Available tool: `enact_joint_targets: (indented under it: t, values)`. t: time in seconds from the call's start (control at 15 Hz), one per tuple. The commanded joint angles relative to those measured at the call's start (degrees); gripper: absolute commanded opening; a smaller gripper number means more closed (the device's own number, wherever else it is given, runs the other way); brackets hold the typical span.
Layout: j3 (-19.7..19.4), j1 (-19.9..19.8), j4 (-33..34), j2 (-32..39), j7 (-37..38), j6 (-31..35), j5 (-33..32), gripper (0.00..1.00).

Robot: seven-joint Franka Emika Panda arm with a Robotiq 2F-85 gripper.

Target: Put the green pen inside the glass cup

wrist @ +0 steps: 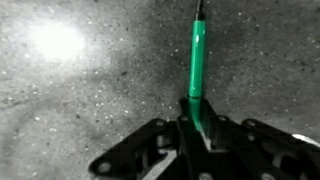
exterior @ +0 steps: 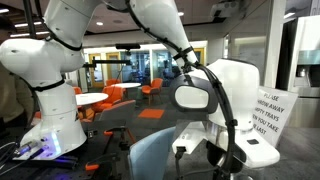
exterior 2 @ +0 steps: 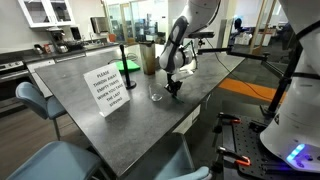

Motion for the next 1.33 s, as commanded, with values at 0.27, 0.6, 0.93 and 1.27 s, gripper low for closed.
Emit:
enact_joint_targets:
  t: [0.27,0.6,0.93,1.27]
  values:
    - [-2.9,2.5,-3.9,-9.1,4.3,3.4,-5.0,0.04]
    - [-6.3,6.9,-4.7,-13.8,15.5,12.2,-7.3,0.04]
    - [-11.3,15.2,-3.6,-11.4,26.3,22.1,-9.9,0.04]
    - [-25.8,30.1,-1.9,-4.4,35.9,26.3,-14.3,0.04]
